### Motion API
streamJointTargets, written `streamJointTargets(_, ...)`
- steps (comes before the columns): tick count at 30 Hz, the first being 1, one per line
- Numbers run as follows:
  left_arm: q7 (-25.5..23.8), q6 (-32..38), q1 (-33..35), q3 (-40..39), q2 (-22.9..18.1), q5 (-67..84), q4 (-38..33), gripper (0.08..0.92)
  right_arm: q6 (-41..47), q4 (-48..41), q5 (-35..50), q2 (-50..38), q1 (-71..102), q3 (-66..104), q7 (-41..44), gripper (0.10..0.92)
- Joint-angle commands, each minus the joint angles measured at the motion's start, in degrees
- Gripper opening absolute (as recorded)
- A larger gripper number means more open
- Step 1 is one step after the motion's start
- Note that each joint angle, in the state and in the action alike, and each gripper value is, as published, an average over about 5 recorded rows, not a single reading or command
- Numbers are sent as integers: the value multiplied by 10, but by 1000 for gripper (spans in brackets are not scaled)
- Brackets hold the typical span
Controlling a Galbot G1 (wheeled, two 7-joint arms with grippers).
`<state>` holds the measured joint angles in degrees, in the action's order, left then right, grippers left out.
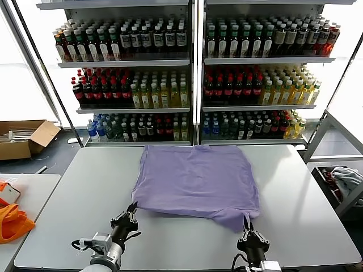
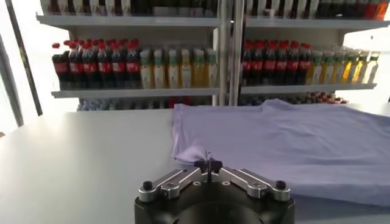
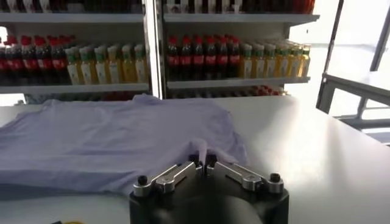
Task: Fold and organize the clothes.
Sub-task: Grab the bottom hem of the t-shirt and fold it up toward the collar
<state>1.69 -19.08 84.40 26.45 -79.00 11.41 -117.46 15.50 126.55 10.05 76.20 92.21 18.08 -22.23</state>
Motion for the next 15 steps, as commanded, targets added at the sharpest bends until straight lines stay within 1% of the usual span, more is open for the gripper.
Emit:
streamJointTargets(1,9,17,-51,2,1,39,26,84,-1,-38,-1,4,-99,7,22,118)
streamJointTargets(15,19,15,-155,-8,22,73,121,84,14,-152,-11,22,-232,-1,24,118)
